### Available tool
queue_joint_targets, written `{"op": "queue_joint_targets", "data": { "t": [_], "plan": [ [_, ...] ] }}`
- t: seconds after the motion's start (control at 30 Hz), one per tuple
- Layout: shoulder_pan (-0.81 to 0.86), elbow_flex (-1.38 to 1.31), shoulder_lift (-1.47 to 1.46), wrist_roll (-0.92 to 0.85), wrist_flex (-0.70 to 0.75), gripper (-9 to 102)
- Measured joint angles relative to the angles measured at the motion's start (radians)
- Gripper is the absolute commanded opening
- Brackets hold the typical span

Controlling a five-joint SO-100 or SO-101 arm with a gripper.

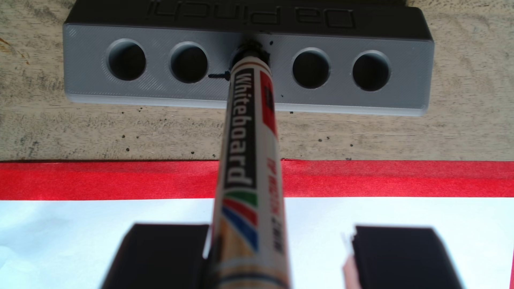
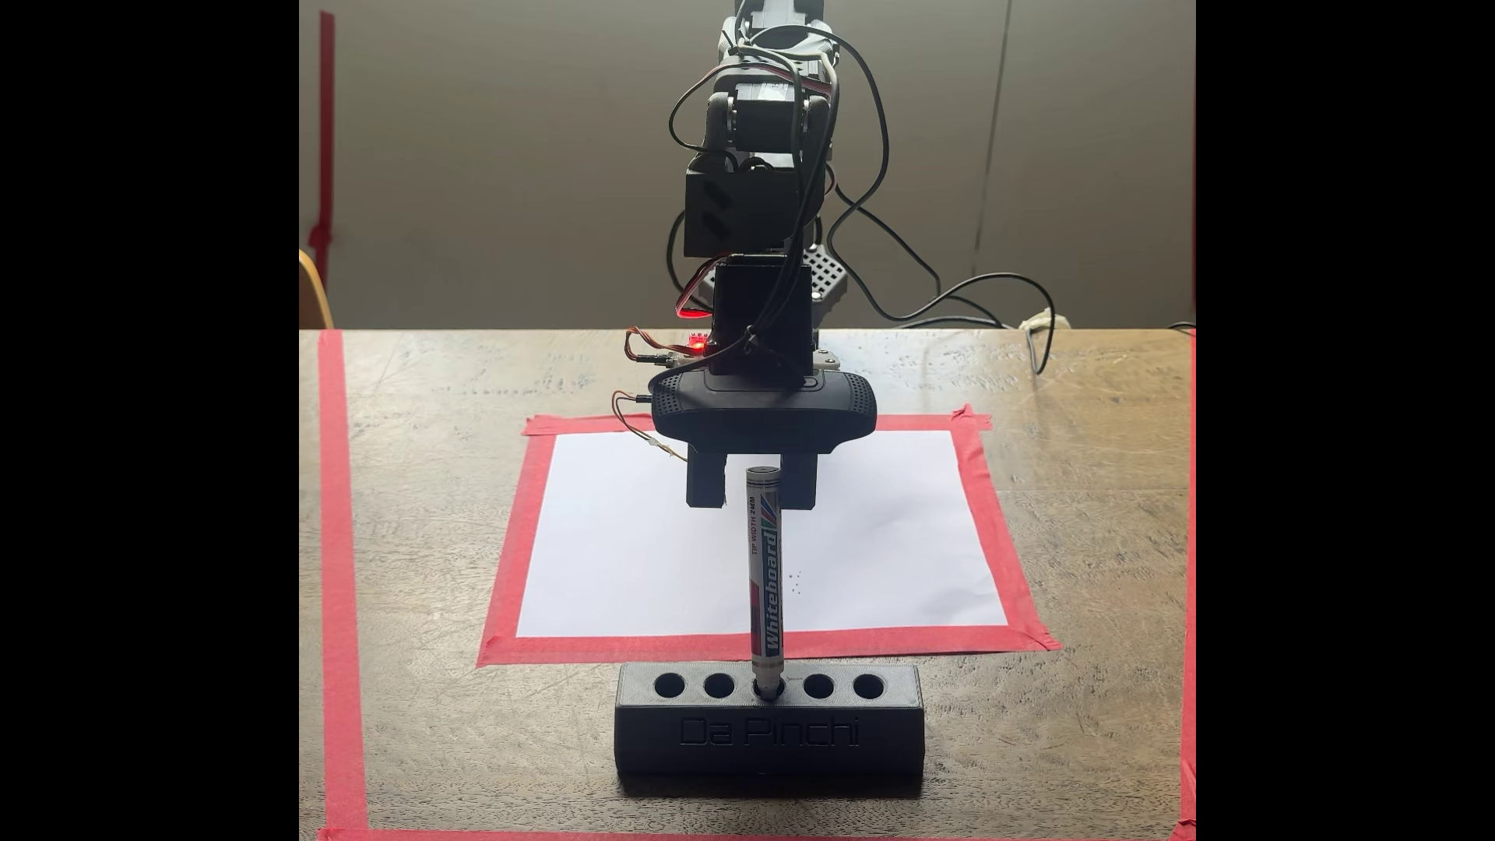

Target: Pick up a pen

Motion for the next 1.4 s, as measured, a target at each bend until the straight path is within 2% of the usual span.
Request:
{"op": "queue_joint_targets", "data": {
  "t": [0.4,1.1,1.4],
  "plan": [
    [0.0,0.0,0.0,0.0,0.009,66],
    [-0.015,0.0,0.0,0.0,0.009,26],
    [-0.021,0.0,0.0,0.002,0.009,5]
  ]
}}
